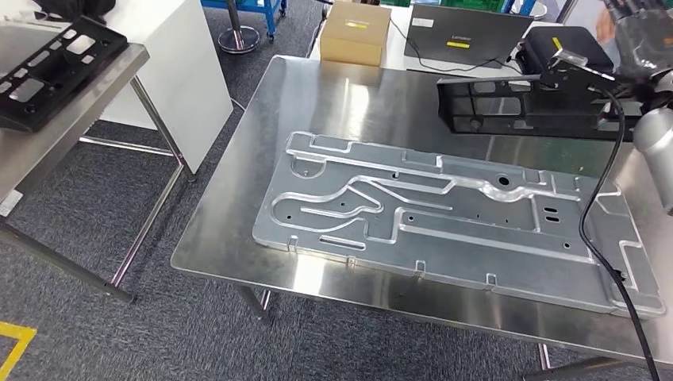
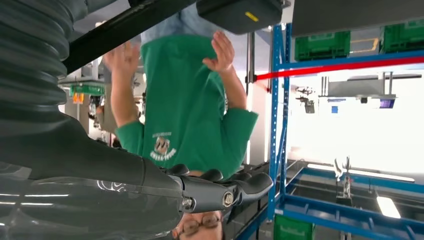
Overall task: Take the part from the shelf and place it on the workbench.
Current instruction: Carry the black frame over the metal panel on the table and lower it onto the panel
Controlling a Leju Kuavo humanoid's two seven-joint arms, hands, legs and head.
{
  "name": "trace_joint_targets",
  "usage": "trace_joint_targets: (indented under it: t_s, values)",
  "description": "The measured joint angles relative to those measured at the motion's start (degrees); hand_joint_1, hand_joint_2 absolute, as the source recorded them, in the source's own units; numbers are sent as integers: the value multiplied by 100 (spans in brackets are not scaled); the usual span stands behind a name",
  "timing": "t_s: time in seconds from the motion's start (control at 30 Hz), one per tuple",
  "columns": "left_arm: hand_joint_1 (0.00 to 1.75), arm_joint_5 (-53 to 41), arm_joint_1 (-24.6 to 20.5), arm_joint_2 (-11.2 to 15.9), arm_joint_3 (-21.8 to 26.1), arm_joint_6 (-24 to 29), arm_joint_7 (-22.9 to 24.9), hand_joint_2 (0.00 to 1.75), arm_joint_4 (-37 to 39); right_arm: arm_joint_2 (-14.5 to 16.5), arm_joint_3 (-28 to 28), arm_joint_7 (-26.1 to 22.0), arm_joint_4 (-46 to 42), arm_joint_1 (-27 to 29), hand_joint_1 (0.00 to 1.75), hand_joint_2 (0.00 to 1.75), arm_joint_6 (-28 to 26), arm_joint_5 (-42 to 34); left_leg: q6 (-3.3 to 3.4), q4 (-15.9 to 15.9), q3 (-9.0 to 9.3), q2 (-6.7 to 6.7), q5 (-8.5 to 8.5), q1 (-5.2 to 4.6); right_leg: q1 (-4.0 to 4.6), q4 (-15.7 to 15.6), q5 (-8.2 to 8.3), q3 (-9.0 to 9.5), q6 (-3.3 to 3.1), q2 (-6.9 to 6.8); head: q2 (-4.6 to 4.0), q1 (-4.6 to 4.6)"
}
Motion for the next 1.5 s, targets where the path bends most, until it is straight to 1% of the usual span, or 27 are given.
trace_joint_targets:
  t_s: [0.1, 0.13, 0.17, 0.2, 0.27, 0.33, 0.37, 0.47, 0.53, 0.6, 0.63, 0.67, 0.7, 0.77, 0.83, 0.93, 1.0, 1.03, 1.1, 1.13, 1.17, 1.2, 1.27, 1.3, 1.37, 1.43, 1.5]
  values:
    - [0, -1, -1, -2, 0, -3, 1, 0, 0, -24, 3, 1, 11, -4, 0, 175, 10, -3, 25, -29, 6, 1, 23, 7, -1, 1006, -485, -465, 49, -2, 0, 4]
    - [0, -1, 1, -2, 0, -4, 1, 0, 0, -25, 5, 1, 19, 7, 0, 175, 14, -3, 23, -23, 5, 0, 20, 7, -6, 1195, -517, -559, 65, -4, 0, 4]
    - [0, -2, 2, -2, 0, -4, 1, 0, 0, -27, 7, 1, 26, 15, 0, 175, 14, -7, 17, -11, 4, -1, 14, 8, -15, 1165, -432, -549, 77, -8, 0, 4]
    - [0, -4, 1, -3, 0, -4, 0, 0, 0, -32, 8, -2, 30, 15, 0, 175, 12, -13, 6, 11, 5, -2, 1, 9, -27, 922, -258, -430, 85, -13, 0, 4]
    - [0, -9, -2, -4, 0, -4, 0, 0, 0, -51, 9, -11, 31, 4, 0, 87, 7, -37, -37, 82, -10, -11, -46, -1, -34, 168, 85, -52, 83, -26, 0, 4]
    - [0, -11, -2, -4, 0, -4, -1, 0, 0, -80, 11, -37, 32, 12, 0, 0, 0, -74, -83, 142, -39, -21, -82, -21, -11, -230, 182, 134, 28, -19, 0, 0]
    - [0, -13, -1, -3, 0, -4, -3, 0, 0, -93, 12, -56, 32, 33, 0, 0, -8, -95, -101, 152, -51, -24, -85, -30, 7, -246, 165, 135, -10, -12, 0, -2]
    - [0, -16, 2, -3, 0, -6, -9, 0, 0, -121, 14, -100, 24, 113, 0, 0, -52, -124, -183, 249, -98, -23, -176, -24, -28, -260, 185, 123, -113, -9, 0, -10]
    - [0, -20, 0, -3, 0, -7, -9, 0, 0, -125, 15, -92, 13, 140, 0, 0, -88, -130, -253, 718, -304, -18, -464, 0, -42, -270, 193, 124, -165, -13, 0, -23]
    - [0, -26, 3, -3, 0, -7, -9, 0, 0, -125, 20, -80, 5, 167, 0, 0, -107, -135, -288, 1472, -651, -15, -794, 29, -37, -269, 191, 122, -187, -13, 0, -29]
    - [0, -29, 5, -3, 0, -7, -9, 0, 0, -125, 25, -73, 1, 181, 0, 0, -109, -136, -293, 1731, -780, -14, -855, 37, -35, -268, 190, 124, -188, -12, 0, -29]
    - [0, -33, 6, -3, 0, -7, -9, 0, 0, -125, 31, -62, -4, 194, 0, 0, -110, -136, -290, 1800, -824, -14, -817, 41, -33, -268, 189, 127, -187, -11, 0, -29]
    - [0, -40, 6, -3, 0, -7, -9, 0, 0, -125, 35, -46, -11, 203, 0, 0, -110, -136, -275, 1629, -755, -14, -670, 43, -30, -267, 188, 134, -185, -9, 0, -29]
    - [0, -58, 4, -3, 0, -10, -9, 0, 0, -125, 37, -20, -30, 206, 0, 0, -111, -136, -213, 879, -409, -16, -291, 32, -22, -268, 181, 149, -174, -6, 0, -27]
    - [0, -69, -1, -2, 0, -13, -5, 0, 0, -126, 38, -9, -43, 206, 0, 0, -114, -136, -161, 295, -130, -17, -106, 11, -3, -268, 181, 147, -133, -1, 0, -24]
    - [0, -70, -4, -1, 0, -13, 3, 0, 0, -126, 42, -7, -56, 219, 0, 0, -119, -138, -99, 124, -59, -17, -69, 3, -12, -300, 198, 146, -26, -1, 0, -24]
    - [0, -70, -8, -5, 0, -12, 3, 0, 0, -131, 43, -9, -71, 227, 0, 0, -129, -172, -31, 30, -26, -11, -6, 17, -30, -166, 81, 88, 23, -8, 0, -20]
    - [0, -70, -12, -8, 0, -11, 3, 0, 0, -133, 39, -19, -78, 239, 0, 0, -145, -217, -7, -9, -12, -7, 21, 27, -34, 68, -68, -15, 35, -10, 0, -17]
    - [0, -70, -14, -14, 0, -14, 2, 0, 0, -137, 8, -79, -123, 328, 0, 0, -204, -370, 15, -19, -13, -7, 31, 22, -29, 763, -412, -333, 53, -10, -1, -16]
    - [0, -70, -12, -15, 0, -17, 1, 0, 0, -139, -19, -125, -172, 422, 0, 0, -238, -463, 17, -14, -12, -9, 28, 21, -28, 1049, -499, -467, 66, -10, -1, -16]
    - [0, -69, -10, -17, 0, -22, 1, 0, 0, -144, -54, -170, -252, 538, 0, 0, -267, -560, 16, -5, -11, -11, 21, 21, -32, 1156, -480, -523, 76, -13, -1, -17]
    - [0, -69, -10, -18, 0, -28, -1, 0, 0, -155, -94, -204, -357, 665, 0, 0, -288, -650, 11, 12, -10, -15, 11, 22, -37, 1050, -356, -474, 80, -16, 0, -16]
    - [0, -69, -10, -22, 0, -36, -7, 0, 0, -179, -171, -234, -565, 867, 0, 0, -317, -763, -21, 66, -15, -24, -28, 22, -42, 348, 4, -129, 68, -24, 0, -16]
    - [0, -68, -10, -25, 0, -38, -11, 0, 0, -187, -205, -235, -655, 951, 0, 0, -342, -790, -46, 103, -24, -29, -52, 12, -27, 16, 122, 33, 48, -25, 0, -19]
    - [0, -64, -8, -28, 0, -37, -20, 0, 0, -198, -255, -231, -800, 1127, 0, 0, -424, -813, -98, 142, -42, -33, -81, -2, 11, -270, 163, 169, -9, -18, 0, -21]
    - [0, -61, -6, -30, 0, -30, -26, 0, 0, -201, -293, -225, -915, 1314, 0, 0, -531, -820, -145, 143, -45, -34, -92, -8, 16, -281, 177, 165, -68, -12, 0, -21]
    - [0, -59, -7, -31, 0, -22, -29, 0, 0, -191, -326, -222, -1004, 1459, 0, 0, -624, -822, -213, 283, -102, -28, -210, -3, -14, -303, 192, 172, -130, -18, 0, -29]
